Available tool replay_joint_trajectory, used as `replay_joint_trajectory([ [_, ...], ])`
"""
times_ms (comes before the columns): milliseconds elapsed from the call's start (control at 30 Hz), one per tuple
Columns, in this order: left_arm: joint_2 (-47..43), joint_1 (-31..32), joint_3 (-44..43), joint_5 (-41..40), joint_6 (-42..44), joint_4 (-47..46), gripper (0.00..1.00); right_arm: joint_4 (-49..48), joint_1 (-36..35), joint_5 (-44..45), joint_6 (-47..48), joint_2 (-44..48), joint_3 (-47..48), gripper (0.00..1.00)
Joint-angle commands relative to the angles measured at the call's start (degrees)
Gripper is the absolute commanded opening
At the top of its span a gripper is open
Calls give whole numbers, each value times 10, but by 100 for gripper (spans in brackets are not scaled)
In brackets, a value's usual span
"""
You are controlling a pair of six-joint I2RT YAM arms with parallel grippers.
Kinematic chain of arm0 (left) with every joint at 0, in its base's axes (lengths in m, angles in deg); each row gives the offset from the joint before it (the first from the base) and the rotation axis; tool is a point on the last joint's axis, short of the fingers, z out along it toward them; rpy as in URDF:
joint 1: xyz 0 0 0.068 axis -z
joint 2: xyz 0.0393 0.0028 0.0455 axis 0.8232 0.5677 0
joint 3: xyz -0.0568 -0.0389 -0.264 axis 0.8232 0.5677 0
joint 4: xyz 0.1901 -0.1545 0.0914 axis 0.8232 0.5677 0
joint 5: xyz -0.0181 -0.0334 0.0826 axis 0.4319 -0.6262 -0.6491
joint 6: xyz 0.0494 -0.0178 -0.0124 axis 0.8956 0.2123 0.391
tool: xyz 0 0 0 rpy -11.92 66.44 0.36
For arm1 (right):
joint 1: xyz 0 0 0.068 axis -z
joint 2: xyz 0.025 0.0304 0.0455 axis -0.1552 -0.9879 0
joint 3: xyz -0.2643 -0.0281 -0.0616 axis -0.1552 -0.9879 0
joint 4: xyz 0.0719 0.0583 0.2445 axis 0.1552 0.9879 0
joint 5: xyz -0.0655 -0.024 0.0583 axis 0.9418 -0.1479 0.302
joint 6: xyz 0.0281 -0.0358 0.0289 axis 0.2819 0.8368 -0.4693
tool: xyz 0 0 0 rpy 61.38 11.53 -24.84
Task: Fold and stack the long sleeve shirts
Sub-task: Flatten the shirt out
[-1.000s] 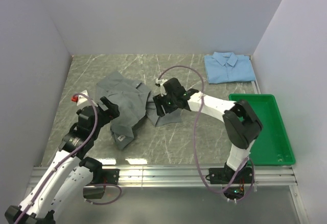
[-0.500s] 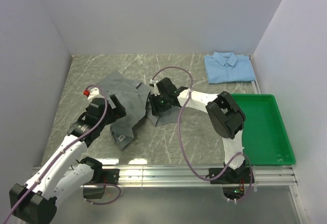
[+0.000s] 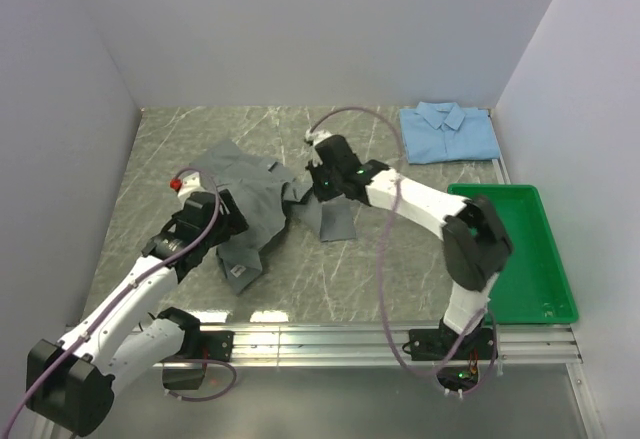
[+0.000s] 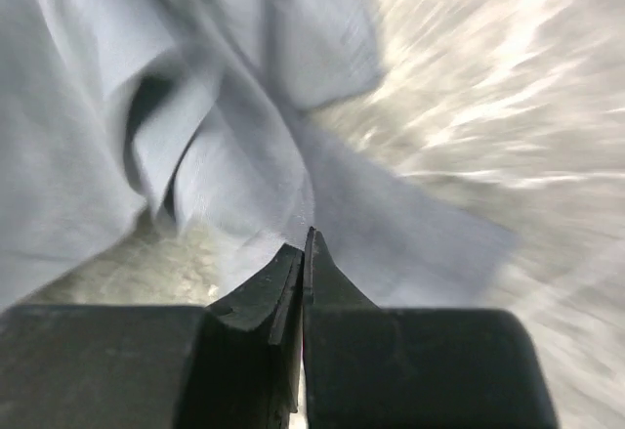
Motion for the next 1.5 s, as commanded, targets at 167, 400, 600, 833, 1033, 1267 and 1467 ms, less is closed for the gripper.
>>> replay_joint_trajectory([
  [167, 23, -2, -22, -9, 14, -50, 94, -33, 2, 157, 42, 224, -35, 0],
  [400, -41, -2, -30, 79, 132, -112, 97, -33, 3, 208, 87, 285, -6, 0],
  [600, -107, -1, -12, 166, 197, -157, 99, -70, 3, 222, 135, 322, 23, 0],
  [833, -132, 12, 29, 281, 217, -257, 99, -79, 1, 142, 135, 303, 64, 0],
  [1033, -73, 51, -8, 273, 233, -340, 99, -59, -12, 78, 85, 272, 72, 0],
  [1267, 40, 138, -85, 229, 277, -393, 99, -48, -38, 87, 73, 254, 83, 0],
  [1467, 91, 177, -127, 153, 304, -430, 99, -42, -49, 61, 59, 252, 88, 0],
])
